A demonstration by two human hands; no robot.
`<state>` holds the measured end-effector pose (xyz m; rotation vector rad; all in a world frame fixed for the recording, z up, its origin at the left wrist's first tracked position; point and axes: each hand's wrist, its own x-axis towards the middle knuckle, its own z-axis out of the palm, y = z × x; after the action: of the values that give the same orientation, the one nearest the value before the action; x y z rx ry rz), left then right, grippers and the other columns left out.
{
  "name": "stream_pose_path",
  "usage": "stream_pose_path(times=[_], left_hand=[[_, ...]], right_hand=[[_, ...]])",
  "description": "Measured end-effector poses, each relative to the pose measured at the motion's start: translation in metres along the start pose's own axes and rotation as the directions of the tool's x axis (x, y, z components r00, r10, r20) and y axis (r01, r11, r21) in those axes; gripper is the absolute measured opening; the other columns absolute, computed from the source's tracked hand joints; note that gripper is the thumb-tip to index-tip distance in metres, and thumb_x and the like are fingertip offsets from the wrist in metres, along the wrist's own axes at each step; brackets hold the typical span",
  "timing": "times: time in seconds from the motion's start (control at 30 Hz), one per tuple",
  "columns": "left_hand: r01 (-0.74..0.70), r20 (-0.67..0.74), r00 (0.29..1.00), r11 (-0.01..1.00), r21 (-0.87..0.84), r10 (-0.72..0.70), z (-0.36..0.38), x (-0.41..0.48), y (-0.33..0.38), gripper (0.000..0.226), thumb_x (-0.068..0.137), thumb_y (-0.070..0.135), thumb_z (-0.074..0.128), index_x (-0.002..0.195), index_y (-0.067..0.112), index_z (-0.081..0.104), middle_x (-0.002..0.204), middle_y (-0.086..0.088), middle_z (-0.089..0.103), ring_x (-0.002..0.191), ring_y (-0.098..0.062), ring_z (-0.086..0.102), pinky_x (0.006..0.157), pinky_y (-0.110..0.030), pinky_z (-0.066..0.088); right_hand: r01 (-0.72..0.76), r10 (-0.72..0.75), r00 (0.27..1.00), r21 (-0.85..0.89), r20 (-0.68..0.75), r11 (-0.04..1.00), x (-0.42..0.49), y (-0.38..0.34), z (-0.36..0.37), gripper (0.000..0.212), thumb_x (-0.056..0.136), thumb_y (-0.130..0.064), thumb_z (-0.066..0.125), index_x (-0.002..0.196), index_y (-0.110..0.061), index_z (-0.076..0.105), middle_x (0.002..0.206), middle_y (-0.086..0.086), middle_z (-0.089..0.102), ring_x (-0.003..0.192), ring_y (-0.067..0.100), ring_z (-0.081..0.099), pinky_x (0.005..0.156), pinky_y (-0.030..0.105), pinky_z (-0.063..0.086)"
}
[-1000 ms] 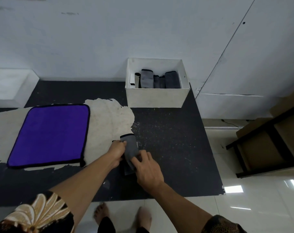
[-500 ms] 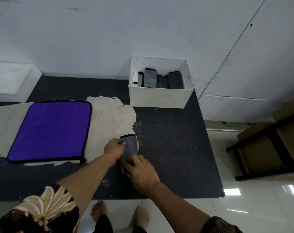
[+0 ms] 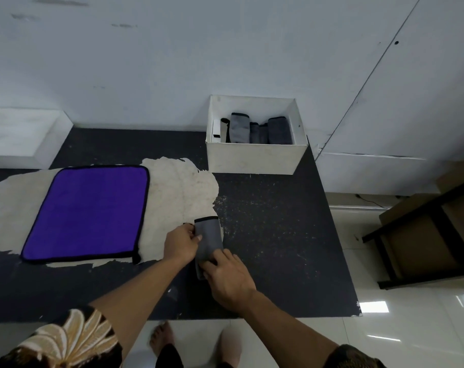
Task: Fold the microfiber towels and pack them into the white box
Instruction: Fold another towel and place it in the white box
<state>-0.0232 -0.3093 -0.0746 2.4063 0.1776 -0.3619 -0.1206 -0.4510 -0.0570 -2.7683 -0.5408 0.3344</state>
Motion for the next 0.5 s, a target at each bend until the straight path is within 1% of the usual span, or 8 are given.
stream_pose_path(times=[0.07,0.17,0.27,0.3,0.37,0.43,0.5], left_hand=[[0.009,-0.009,1.0,1.0,0.002,-0.008,0.001,0.002,-0.001,0.025,0.085,0.024,0.07,0.107,0.012,0.068,0.099,-0.005,0.072,0.094,-0.023,0.066,0.076,-0.025,0.045],[0.014,-0.044,0.999,1.0,0.025,-0.013,0.003,0.001,-0.001,0.03,0.084,0.026,0.072,0.11,0.013,0.066,0.099,-0.004,0.071,0.095,-0.023,0.065,0.075,-0.025,0.043],[0.01,-0.074,0.997,0.999,0.035,-0.007,0.005,-0.004,0.0,0.032,0.083,0.021,0.072,0.113,0.014,0.064,0.103,-0.005,0.069,0.097,-0.024,0.064,0.074,-0.027,0.044],[0.01,-0.075,0.997,0.999,0.04,-0.007,0.005,-0.006,0.001,0.034,0.083,0.019,0.071,0.116,0.015,0.063,0.106,-0.006,0.069,0.097,-0.024,0.064,0.074,-0.027,0.044],[-0.004,-0.051,0.999,0.999,0.046,0.006,0.004,-0.009,0.002,0.039,0.085,0.014,0.067,0.123,0.015,0.061,0.11,-0.008,0.067,0.099,-0.025,0.063,0.075,-0.027,0.045],[-0.042,0.015,0.999,0.998,0.053,0.041,0.003,-0.011,0.001,0.043,0.087,0.011,0.06,0.13,0.014,0.057,0.111,-0.009,0.062,0.096,-0.024,0.062,0.077,-0.028,0.047],[-0.087,0.094,0.992,0.995,0.055,0.082,0.0,-0.015,-0.003,0.047,0.089,0.008,0.055,0.135,0.015,0.051,0.105,-0.004,0.051,0.088,-0.016,0.054,0.077,-0.024,0.043]], right_hand=[[0.007,-0.007,1.0,-0.005,0.018,1.0,0.0,0.001,0.001,0.032,0.095,-0.023,0.051,0.125,-0.016,0.059,0.118,0.009,0.046,0.108,0.029,0.043,0.091,0.042,0.042],[-0.022,0.021,0.999,0.016,0.047,1.0,0.003,0.001,-0.002,0.032,0.095,-0.023,0.051,0.125,-0.018,0.06,0.118,0.009,0.046,0.107,0.029,0.043,0.09,0.042,0.041],[-0.059,0.058,0.998,0.042,0.016,0.997,0.012,-0.002,-0.012,0.026,0.093,-0.02,0.051,0.116,-0.015,0.063,0.116,0.009,0.045,0.105,0.029,0.047,0.086,0.04,0.042],[-0.083,0.083,0.997,0.046,-0.007,0.996,0.016,-0.003,-0.016,0.028,0.091,-0.019,0.053,0.117,-0.014,0.061,0.12,0.01,0.043,0.107,0.03,0.047,0.086,0.041,0.043],[-0.149,0.15,0.989,0.044,-0.012,0.988,0.024,-0.004,-0.022,0.042,0.089,-0.016,0.059,0.13,-0.014,0.05,0.134,0.012,0.035,0.114,0.032,0.044,0.09,0.043,0.047],[-0.188,0.187,0.98,0.011,0.071,0.982,0.034,-0.004,-0.025,0.065,0.086,-0.013,0.067,0.144,-0.016,0.037,0.148,0.013,0.02,0.126,0.035,0.037,0.097,0.045,0.048],[-0.206,0.207,0.964,-0.023,0.168,0.978,0.042,-0.002,-0.028,0.079,0.087,-0.011,0.068,0.152,-0.017,0.024,0.158,0.012,0.004,0.138,0.038,0.027,0.104,0.047,0.045]])
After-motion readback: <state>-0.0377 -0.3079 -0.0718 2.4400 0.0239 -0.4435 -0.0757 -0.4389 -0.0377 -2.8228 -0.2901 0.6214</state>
